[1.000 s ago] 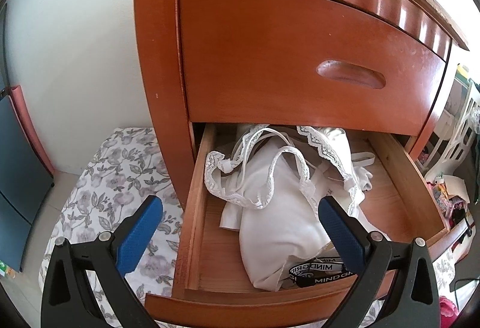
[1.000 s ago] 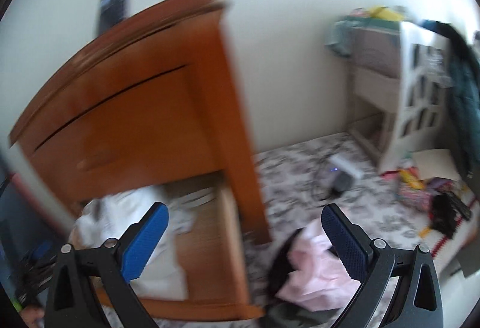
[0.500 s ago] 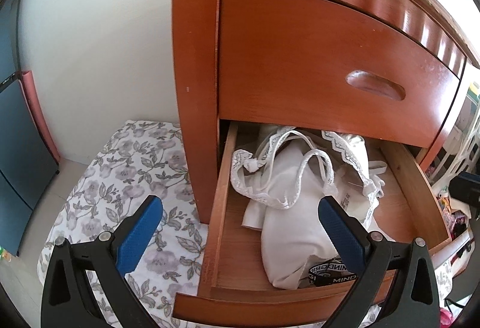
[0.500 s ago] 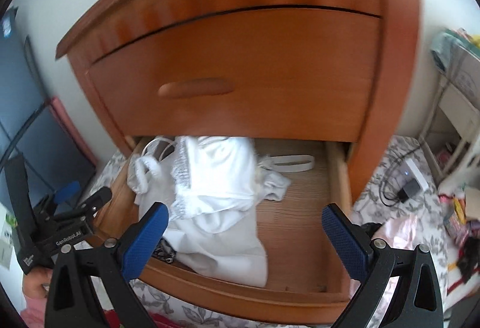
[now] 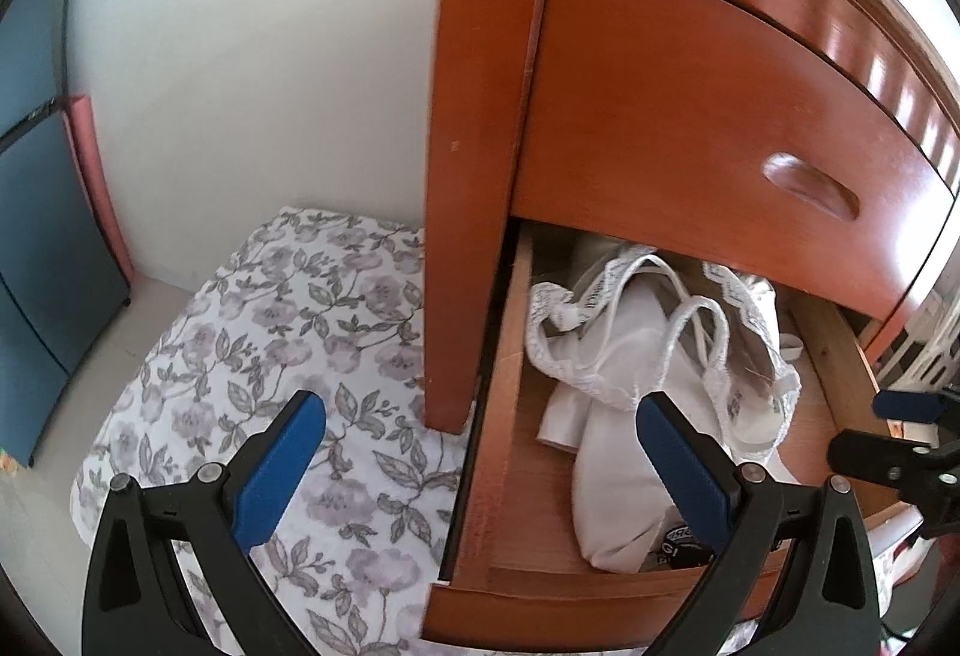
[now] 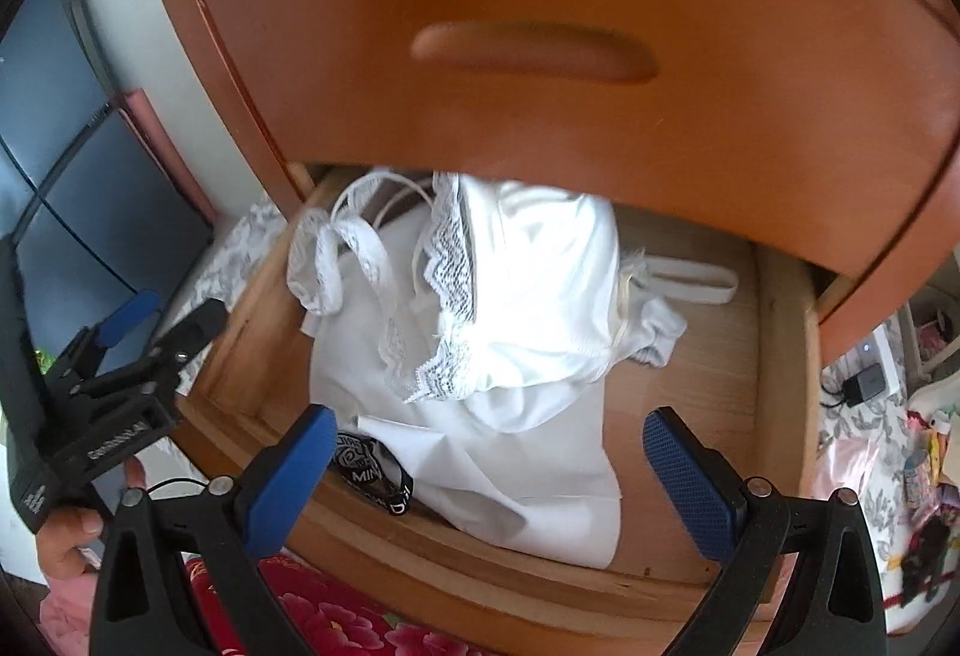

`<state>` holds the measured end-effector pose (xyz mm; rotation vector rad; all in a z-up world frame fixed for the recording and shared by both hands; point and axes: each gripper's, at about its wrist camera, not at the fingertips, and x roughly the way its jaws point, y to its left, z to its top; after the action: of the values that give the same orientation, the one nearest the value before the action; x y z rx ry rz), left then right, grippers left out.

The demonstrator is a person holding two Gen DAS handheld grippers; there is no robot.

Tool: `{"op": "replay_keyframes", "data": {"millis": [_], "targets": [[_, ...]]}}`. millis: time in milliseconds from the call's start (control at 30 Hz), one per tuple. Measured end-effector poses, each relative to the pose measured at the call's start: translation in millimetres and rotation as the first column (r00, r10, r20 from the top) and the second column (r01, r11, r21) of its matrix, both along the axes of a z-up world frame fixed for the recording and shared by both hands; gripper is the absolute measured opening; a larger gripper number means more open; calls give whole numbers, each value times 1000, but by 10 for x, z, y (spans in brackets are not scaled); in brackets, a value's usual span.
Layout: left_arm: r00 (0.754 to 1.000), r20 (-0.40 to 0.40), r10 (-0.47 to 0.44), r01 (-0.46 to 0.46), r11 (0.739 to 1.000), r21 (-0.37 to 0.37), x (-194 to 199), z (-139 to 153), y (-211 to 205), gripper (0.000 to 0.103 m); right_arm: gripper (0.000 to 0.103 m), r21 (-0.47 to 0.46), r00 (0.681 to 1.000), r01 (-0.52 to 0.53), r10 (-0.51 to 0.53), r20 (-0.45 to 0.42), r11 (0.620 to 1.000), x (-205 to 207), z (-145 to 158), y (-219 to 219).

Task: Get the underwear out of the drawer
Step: 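Move the right gripper back into the drawer toward the white lace bra, then grasp the white lace bra by its lace edge with the right gripper and lift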

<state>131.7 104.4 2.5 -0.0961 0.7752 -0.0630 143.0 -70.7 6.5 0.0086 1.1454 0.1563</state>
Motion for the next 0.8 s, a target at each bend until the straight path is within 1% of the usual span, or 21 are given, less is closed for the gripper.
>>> {"op": "replay_keyframes", "data": {"millis": [133, 233, 267, 300, 333, 367, 467, 533, 700, 800], "targets": [[1000, -3, 15, -15, 1000, -17, 12, -15, 54, 103, 103, -23, 999, 34, -34, 1, 999, 138, -60, -7], [1000, -5, 7, -7, 1000, -15, 13, -14, 61, 103, 102, -9, 997, 80, -80, -8, 997, 252, -87, -34], [1000, -5, 3, -3, 1000, -12, 14, -16, 62, 103, 101, -18, 996, 85, -85, -8, 996, 285, -107, -26], [1000, -5, 0, 0, 1000, -9, 17, -18, 51, 103, 98, -51, 996, 89, -89, -11, 995, 314, -139, -4], [1000, -4, -2, 2, 1000, -7, 13, -14, 39, 103, 96, -87, 996, 86, -87, -16, 993, 334, -177, 26], [1000, -3, -3, 3, 1000, -8, 12, -12, 45, 103, 93, -102, 997, 69, -72, -28, 992, 350, -215, 58], [1000, -3, 3, -3, 1000, -10, 7, -6, 32, 103, 91, -72, 999, 34, -37, -36, 997, 315, -222, 42], [1000, -8, 7, -7, 1000, -11, 13, -18, 35, 103, 91, -88, 999, 25, -28, -30, 996, 279, -206, -3], [1000, -6, 0, 0, 1000, -9, 10, -14, 13, 103, 91, -177, 998, -33, 23, -56, 984, 186, -207, -79], [1000, -6, 0, 0, 1000, -8, 6, -8, 10, 103, 91, -232, 995, -64, 43, -94, 971, 161, -288, -114]]}}
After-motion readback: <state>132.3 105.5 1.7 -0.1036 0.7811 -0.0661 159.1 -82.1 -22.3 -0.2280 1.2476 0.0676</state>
